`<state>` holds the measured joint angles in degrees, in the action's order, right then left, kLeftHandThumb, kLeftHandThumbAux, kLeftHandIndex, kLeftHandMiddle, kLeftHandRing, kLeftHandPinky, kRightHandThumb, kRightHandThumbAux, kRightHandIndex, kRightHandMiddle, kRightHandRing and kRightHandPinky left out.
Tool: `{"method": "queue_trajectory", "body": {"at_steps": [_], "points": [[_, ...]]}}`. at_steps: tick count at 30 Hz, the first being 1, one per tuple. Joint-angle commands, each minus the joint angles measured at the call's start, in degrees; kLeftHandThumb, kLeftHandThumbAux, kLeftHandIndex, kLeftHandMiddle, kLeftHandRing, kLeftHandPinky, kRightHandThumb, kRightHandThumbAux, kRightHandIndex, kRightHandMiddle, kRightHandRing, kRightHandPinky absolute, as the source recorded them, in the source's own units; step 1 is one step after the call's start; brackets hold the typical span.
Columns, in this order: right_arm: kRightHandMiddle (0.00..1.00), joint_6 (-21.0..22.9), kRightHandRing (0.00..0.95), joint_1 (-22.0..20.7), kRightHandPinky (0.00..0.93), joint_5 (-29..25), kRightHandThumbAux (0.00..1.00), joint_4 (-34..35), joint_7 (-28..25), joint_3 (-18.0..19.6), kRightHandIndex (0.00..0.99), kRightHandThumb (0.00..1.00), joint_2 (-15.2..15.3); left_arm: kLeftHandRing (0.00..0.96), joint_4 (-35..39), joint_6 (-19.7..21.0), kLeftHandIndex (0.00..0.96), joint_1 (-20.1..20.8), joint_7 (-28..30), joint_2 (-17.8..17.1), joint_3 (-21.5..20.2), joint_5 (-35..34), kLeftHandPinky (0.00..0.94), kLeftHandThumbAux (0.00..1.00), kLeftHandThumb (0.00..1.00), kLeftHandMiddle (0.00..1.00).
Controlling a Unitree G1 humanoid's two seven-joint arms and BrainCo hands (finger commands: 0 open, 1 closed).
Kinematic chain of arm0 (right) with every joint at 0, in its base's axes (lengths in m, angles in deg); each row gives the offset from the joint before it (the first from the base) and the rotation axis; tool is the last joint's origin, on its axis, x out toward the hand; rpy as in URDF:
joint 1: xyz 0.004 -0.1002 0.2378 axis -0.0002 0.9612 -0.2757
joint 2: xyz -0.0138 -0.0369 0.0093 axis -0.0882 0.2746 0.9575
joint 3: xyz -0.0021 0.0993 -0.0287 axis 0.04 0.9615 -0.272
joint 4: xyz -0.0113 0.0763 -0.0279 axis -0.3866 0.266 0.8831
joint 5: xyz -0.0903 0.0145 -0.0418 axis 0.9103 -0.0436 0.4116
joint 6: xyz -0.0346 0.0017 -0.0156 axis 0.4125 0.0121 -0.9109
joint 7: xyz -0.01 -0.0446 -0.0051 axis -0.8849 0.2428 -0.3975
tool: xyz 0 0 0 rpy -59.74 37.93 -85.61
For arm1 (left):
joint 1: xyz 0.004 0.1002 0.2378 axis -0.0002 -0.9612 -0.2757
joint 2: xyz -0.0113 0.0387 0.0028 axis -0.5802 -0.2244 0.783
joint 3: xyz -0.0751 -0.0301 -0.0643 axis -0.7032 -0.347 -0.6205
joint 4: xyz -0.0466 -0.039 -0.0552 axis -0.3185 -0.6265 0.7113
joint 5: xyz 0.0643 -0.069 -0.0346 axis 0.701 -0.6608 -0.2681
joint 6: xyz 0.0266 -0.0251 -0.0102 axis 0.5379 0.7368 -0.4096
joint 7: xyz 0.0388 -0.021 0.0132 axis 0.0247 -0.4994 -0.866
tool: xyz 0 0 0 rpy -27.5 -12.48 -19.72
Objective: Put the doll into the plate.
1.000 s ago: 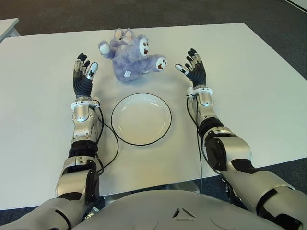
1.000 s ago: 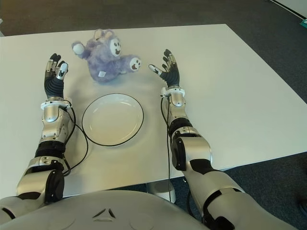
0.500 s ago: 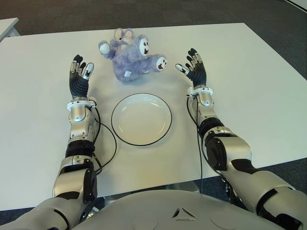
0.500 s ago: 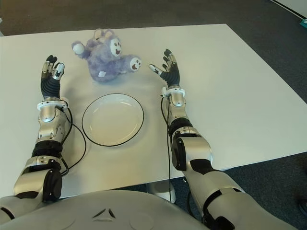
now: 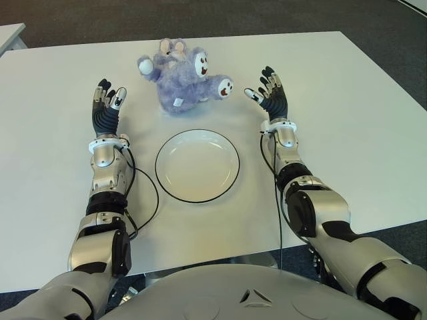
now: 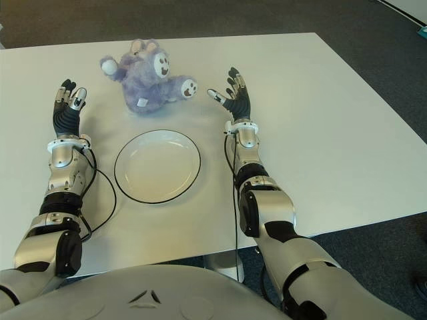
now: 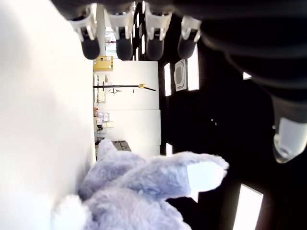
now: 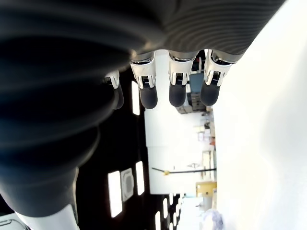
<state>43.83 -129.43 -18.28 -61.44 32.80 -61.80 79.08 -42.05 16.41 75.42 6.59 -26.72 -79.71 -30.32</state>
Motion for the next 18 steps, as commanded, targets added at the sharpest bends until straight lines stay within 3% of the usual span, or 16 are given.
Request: {"method": "queue_trajectory", "body": {"at_steps": [1,18], "points": [[0.054,0.0,0.047,4.6,0.06,-0.5,0.796,-2.3,-0.1,0.5,0.053,0.034,-1.0,0.013,-0.3,2.2,0.0,1.2,-1.4,-1.8,0.3,1.5,0.0,0.495,0.066,0.024],[0.058,-0.2,0.05,4.4,0.065,-0.5,0.793,-2.4,-0.1,0.5,0.054,0.034,-1.1,0.015,-0.6,6.1,0.0,5.1,-2.2,-5.3,1.1,3.3,0.0,0.448,0.103,0.012]]}}
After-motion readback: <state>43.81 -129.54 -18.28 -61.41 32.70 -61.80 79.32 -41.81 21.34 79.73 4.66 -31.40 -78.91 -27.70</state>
